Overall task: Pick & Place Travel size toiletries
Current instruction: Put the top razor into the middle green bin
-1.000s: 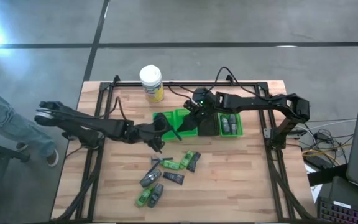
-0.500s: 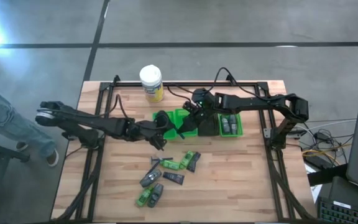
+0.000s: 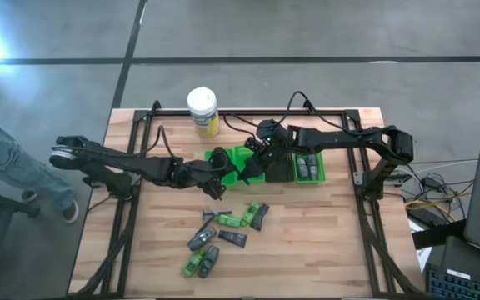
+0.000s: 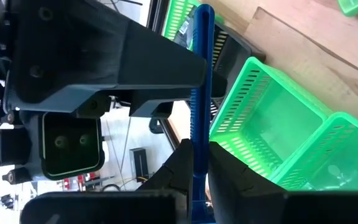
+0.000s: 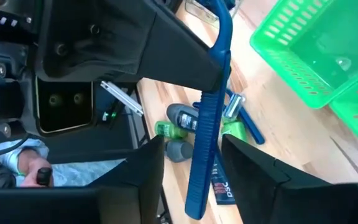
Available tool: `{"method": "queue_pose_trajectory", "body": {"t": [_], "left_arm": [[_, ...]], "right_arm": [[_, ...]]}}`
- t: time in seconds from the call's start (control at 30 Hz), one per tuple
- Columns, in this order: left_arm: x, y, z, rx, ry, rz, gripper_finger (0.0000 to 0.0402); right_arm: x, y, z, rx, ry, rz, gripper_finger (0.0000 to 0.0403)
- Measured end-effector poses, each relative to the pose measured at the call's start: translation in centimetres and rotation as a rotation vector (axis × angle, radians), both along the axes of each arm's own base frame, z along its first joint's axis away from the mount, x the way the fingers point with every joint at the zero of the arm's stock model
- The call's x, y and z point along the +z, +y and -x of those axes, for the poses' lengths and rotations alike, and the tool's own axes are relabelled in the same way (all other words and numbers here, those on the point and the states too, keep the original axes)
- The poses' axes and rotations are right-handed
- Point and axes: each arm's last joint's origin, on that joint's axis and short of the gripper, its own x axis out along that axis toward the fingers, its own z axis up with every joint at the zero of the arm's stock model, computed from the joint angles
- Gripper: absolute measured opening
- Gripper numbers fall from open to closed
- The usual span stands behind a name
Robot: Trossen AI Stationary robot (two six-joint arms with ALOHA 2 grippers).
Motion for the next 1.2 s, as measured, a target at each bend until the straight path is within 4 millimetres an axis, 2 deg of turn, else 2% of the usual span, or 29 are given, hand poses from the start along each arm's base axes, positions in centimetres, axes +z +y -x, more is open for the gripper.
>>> {"method": "queue_pose_trajectory", "body": {"t": [0.47, 0.7, 0.9, 1.03, 1.2], "left_arm": [[0.1, 0.0, -0.1, 0.004, -0.014, 0.003, 0.0039], [0.0, 0.0, 0.0, 0.037, -0.046, 0.076, 0.0093], [-0.2, 0.0, 0.1, 0.108, -0.073, 0.178, 0.0146], [-0.6, 0.2, 0.5, 0.213, -0.07, 0.201, 0.0175], [-0.8, 0.3, 1.6, 0.449, -0.112, 0.214, 0.019]], "right_arm": [[-0.1, 0.0, 0.0, -0.017, 0.012, 0.012, 0.0035], [-0.1, -0.1, 0.0, -0.058, 0.018, 0.036, 0.0035], [-0.6, -0.3, 0.2, -0.162, 0.092, 0.067, 0.0035], [-1.0, -0.5, 0.5, -0.224, 0.16, 0.083, 0.0035], [-2.1, -0.6, 1.4, -0.315, 0.302, 0.115, 0.0037]]}}
